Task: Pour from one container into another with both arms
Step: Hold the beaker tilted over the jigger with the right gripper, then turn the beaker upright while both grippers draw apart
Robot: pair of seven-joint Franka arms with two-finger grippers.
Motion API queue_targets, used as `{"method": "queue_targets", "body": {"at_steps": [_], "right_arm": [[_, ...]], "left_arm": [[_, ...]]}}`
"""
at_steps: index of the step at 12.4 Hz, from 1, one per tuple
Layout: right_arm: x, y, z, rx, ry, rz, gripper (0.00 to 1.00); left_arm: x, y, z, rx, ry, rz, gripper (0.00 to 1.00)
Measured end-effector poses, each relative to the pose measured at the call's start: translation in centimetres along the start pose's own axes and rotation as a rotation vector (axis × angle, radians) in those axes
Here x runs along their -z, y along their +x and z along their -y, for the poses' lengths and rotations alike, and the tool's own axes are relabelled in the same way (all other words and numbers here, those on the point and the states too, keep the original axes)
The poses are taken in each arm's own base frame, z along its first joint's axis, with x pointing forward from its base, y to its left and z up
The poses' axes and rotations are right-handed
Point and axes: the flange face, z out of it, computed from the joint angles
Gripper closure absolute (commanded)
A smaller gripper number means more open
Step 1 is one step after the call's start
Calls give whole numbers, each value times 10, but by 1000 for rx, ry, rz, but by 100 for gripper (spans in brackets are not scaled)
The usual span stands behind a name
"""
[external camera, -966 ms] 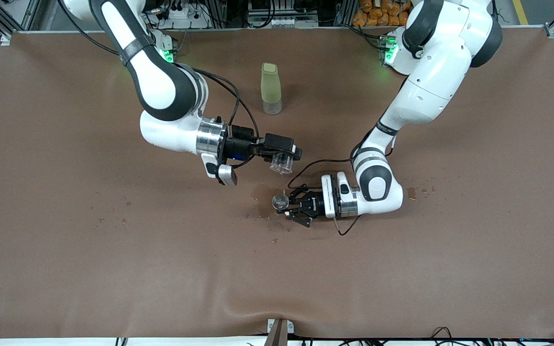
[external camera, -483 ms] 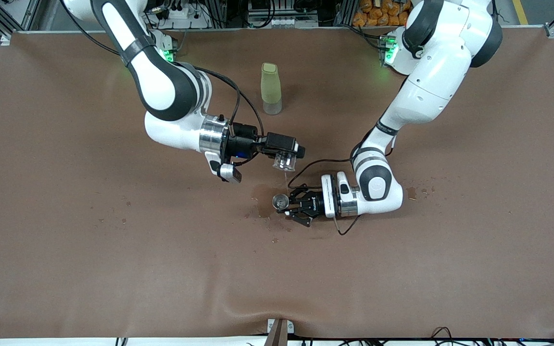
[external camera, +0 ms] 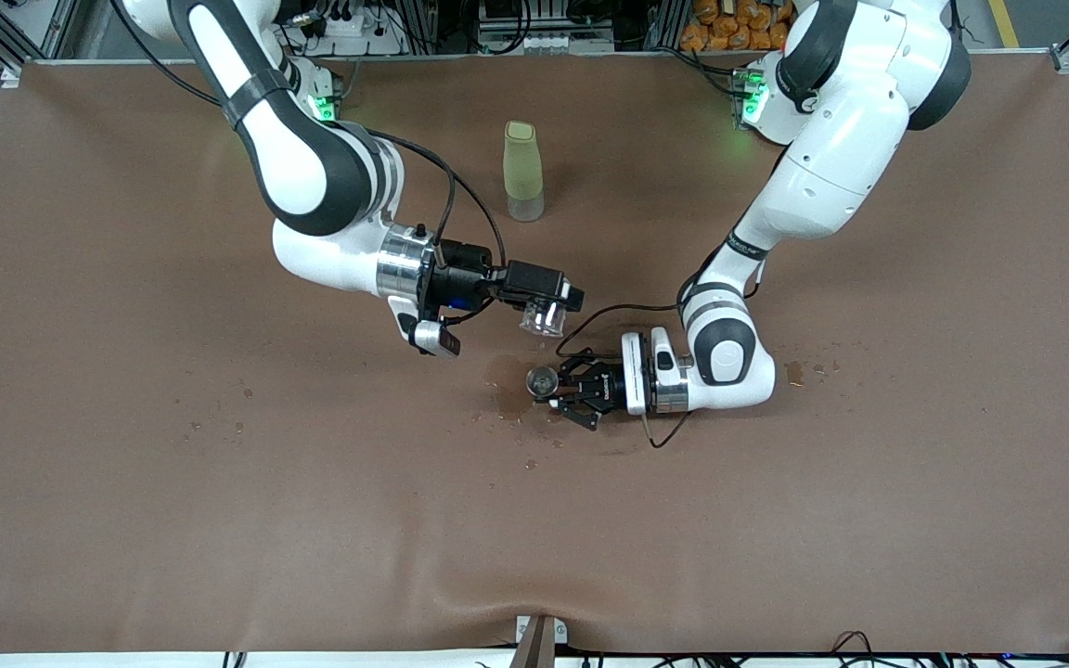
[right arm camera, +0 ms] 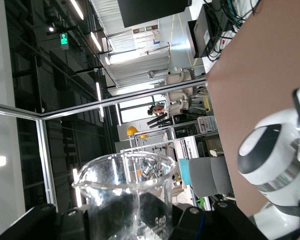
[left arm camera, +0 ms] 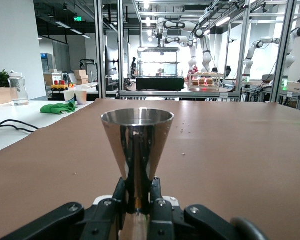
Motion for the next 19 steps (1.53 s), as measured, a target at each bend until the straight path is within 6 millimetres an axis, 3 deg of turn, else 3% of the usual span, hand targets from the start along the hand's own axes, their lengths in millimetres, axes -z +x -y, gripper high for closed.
{"method": "queue_targets", "body": {"at_steps": [6,10,12,14,19], "right_arm": [[1,3,5,-57,58,-32,100],[1,3,5,-65,62,-34,100],[1,3,5,-51,62,-36,100],[5,8,3,41,54,-53,100],[33,48,-25,413,-46,-86,100]], "left_arm": [[10,-2,5,1,11,0,100],[52,-2,26,5,43,-29,100],[92,-5,38,16,5,-9,100],[145,-6,50,39,-24,-23,100],[251,-20,60,62,-42,6,100]]}}
